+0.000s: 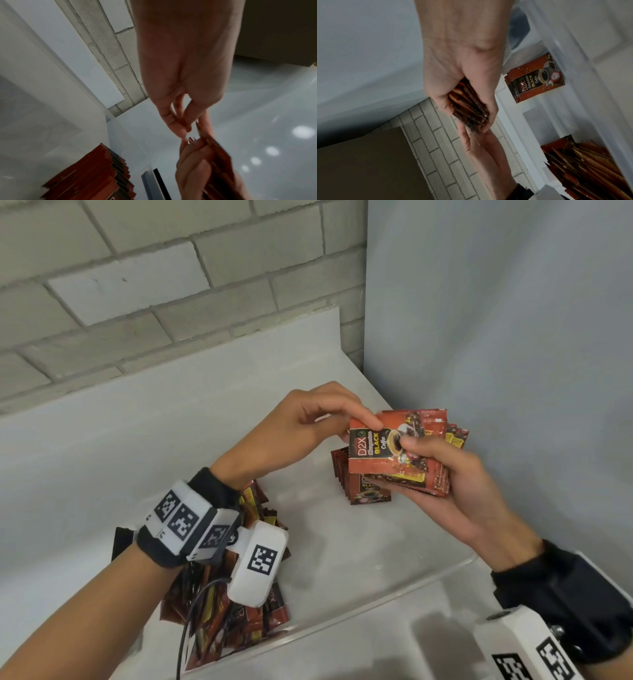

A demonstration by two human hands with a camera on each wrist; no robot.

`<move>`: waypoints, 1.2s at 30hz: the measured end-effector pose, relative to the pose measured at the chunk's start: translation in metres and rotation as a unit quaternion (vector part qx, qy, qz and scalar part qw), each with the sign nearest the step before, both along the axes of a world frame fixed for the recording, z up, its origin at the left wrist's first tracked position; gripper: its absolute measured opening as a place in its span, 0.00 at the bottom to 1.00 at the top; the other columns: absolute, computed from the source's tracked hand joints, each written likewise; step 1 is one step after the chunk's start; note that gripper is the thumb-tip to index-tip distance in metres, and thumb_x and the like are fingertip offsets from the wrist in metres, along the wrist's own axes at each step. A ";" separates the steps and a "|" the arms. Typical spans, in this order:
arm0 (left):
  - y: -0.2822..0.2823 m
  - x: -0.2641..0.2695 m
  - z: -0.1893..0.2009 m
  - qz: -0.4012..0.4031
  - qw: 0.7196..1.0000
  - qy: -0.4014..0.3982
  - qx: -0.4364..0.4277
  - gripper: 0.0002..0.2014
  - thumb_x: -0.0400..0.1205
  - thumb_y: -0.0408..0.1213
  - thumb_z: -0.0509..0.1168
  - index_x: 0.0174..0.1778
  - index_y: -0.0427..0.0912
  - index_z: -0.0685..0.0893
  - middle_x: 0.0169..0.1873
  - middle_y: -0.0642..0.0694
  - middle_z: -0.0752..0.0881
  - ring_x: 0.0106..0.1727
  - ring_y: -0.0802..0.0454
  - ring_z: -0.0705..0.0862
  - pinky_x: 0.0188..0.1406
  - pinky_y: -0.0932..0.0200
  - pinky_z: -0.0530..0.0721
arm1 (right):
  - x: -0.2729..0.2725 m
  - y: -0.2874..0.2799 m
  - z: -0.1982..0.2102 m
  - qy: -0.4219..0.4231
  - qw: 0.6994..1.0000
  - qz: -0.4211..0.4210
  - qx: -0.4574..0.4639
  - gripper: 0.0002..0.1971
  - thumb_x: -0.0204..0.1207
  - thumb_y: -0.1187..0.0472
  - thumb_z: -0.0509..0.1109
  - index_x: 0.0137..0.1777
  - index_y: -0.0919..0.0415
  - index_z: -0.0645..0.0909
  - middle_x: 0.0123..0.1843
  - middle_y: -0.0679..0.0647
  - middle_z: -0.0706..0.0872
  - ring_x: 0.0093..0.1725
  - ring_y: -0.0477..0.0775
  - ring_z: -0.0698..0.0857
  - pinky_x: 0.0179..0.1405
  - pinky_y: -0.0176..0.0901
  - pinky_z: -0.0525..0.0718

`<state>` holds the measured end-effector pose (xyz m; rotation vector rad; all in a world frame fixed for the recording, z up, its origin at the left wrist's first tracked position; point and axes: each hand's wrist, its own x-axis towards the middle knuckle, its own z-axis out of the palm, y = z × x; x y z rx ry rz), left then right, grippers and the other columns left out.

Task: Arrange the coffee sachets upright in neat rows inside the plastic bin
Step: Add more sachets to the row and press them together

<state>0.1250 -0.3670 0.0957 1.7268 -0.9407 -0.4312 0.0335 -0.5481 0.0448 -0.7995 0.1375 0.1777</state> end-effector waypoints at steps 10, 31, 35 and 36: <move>-0.004 -0.014 0.012 0.029 0.994 0.056 0.084 0.14 0.75 0.33 0.74 0.57 0.41 0.85 0.55 0.50 0.85 0.45 0.51 0.85 0.51 0.56 0.87 | 0.002 0.002 0.000 -0.046 0.999 0.009 0.002 0.34 0.68 0.70 0.70 0.76 0.70 0.67 0.70 0.68 0.80 0.70 0.68 0.79 0.69 0.59 0.77; -0.029 0.007 -0.035 -0.151 0.894 -0.264 0.331 0.15 0.79 0.26 0.69 0.60 0.43 0.89 0.37 0.52 0.67 0.38 0.57 0.66 0.38 0.70 0.60 | 0.004 0.002 0.003 0.009 0.964 -0.266 0.023 0.05 0.71 0.66 0.71 0.46 0.60 0.85 0.45 0.53 0.89 0.53 0.52 0.88 0.54 0.42 0.85; -0.033 0.007 -0.046 -0.159 0.884 -0.305 0.317 0.15 0.78 0.25 0.69 0.58 0.43 0.90 0.40 0.49 0.67 0.46 0.53 0.65 0.42 0.68 0.60 | 0.003 0.001 0.004 0.010 0.967 -0.255 0.017 0.05 0.71 0.65 0.71 0.46 0.60 0.85 0.43 0.52 0.90 0.49 0.50 0.89 0.50 0.41 0.85; -0.033 0.007 -0.051 -0.161 0.881 -0.314 0.314 0.15 0.78 0.25 0.69 0.58 0.44 0.90 0.41 0.48 0.68 0.47 0.51 0.66 0.42 0.66 0.61 | 0.003 0.002 0.004 0.011 0.967 -0.253 0.015 0.05 0.72 0.65 0.70 0.46 0.60 0.85 0.43 0.52 0.90 0.48 0.50 0.89 0.51 0.42 0.85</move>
